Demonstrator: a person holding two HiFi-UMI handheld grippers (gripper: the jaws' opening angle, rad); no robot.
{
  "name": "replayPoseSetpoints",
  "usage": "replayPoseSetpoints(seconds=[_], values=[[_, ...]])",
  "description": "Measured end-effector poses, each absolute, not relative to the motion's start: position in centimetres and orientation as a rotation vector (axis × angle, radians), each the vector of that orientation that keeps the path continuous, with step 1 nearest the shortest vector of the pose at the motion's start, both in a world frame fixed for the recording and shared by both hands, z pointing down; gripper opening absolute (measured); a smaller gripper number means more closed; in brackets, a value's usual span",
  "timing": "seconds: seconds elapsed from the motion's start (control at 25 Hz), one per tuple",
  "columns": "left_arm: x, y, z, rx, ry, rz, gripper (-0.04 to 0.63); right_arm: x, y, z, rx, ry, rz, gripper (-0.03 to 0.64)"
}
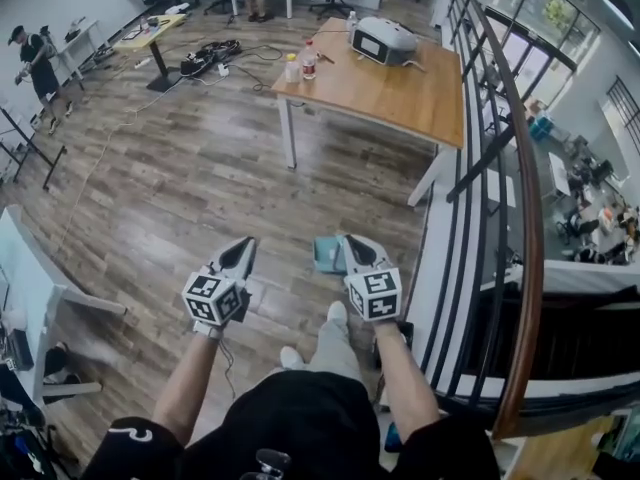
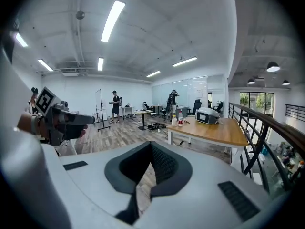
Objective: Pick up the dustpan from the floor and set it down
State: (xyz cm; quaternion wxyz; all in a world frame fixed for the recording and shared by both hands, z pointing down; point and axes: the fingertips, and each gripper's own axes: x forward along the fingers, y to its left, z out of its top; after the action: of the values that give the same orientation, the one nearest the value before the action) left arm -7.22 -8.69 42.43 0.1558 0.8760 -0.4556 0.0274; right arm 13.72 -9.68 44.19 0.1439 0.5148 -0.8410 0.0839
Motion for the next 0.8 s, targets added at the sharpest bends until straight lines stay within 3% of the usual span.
replayPoseSetpoints(seconds=[0.8], values=[[-8.2, -6.4, 41.1, 2.536, -1.31, 0.056, -0.005, 13.1, -7.8, 44.9, 1.432, -2.414, 0.254, -0.005]])
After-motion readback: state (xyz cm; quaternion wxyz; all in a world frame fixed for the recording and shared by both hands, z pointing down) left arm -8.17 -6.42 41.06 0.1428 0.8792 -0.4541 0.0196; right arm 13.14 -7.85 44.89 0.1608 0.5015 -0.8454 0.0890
